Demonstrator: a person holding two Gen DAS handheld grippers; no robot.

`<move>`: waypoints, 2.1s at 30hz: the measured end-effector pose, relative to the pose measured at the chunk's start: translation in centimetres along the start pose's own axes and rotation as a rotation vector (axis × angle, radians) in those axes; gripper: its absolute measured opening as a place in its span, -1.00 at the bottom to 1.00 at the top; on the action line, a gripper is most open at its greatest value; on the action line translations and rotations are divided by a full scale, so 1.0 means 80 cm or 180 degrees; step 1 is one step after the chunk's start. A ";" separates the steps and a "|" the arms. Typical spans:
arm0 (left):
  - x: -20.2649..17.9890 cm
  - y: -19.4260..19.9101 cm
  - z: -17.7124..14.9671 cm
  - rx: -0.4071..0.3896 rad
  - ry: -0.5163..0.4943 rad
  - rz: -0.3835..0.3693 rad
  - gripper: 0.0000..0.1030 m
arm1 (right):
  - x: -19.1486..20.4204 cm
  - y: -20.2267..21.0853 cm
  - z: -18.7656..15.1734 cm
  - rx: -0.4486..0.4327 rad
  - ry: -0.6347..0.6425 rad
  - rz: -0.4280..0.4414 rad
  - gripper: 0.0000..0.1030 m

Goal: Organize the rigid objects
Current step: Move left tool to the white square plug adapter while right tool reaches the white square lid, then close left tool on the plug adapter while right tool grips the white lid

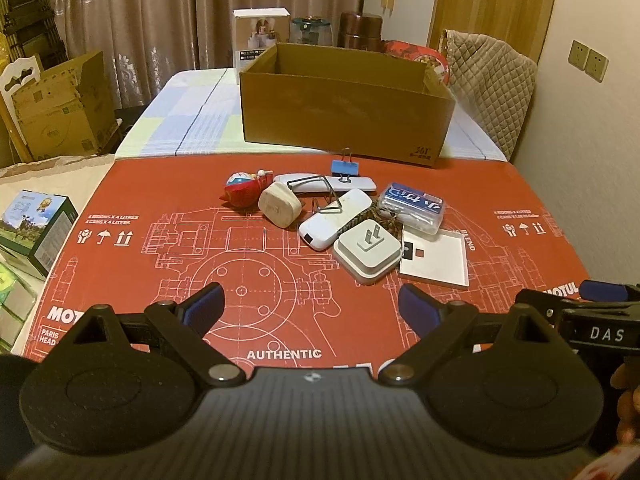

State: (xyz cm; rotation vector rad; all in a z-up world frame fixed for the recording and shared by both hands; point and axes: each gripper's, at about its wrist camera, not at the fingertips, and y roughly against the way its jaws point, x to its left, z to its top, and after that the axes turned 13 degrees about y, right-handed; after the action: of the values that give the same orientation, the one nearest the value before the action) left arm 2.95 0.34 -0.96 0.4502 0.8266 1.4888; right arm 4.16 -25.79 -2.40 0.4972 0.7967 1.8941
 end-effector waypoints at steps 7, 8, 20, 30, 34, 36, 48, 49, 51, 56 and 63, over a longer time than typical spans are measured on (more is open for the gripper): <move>0.002 -0.039 0.009 0.0113 -0.0080 -0.0107 0.78 | -0.009 -0.038 0.005 -0.0009 0.0037 0.0015 0.95; 0.002 -0.047 0.011 0.0127 -0.0110 -0.0116 0.78 | -0.010 -0.045 0.005 -0.0013 0.0040 0.0017 0.95; 0.003 -0.143 0.040 0.0152 -0.0527 -0.0412 0.78 | 0.003 -0.133 0.009 0.0078 0.0127 0.0137 0.95; 0.024 -0.189 0.042 0.0289 -0.0324 -0.0587 0.78 | 0.017 -0.193 0.017 0.0227 0.0154 0.0021 0.95; 0.028 -0.189 0.041 0.0293 -0.0262 -0.0661 0.78 | 0.026 -0.206 0.024 0.0250 0.0266 -0.0138 0.95; 0.028 -0.188 0.040 0.0293 -0.0274 -0.0687 0.78 | 0.028 -0.210 0.025 0.0274 0.0351 -0.0197 0.95; -0.013 -0.180 0.025 0.0161 -0.0880 -0.0902 0.78 | -0.008 -0.181 0.001 0.0289 0.0425 -0.0203 0.70; -0.017 -0.181 0.024 0.0159 -0.0931 -0.0923 0.78 | -0.008 -0.181 0.000 0.0278 0.0448 -0.0211 0.70; -0.022 -0.183 0.022 0.0164 -0.1011 -0.0961 0.78 | -0.010 -0.182 0.000 0.0227 0.0507 -0.0218 0.75; -0.029 -0.193 0.018 0.0245 -0.1110 -0.0997 0.78 | -0.018 -0.197 0.006 0.0130 0.0572 -0.0171 0.90; -0.033 -0.205 0.016 0.0295 -0.1164 -0.0987 0.78 | -0.028 -0.215 0.021 0.0087 0.0611 -0.0067 0.89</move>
State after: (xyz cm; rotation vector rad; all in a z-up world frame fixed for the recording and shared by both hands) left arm 15.46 -3.12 -11.43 0.6126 0.6413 1.0449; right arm 17.08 -22.12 -13.49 0.3253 0.9500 1.9335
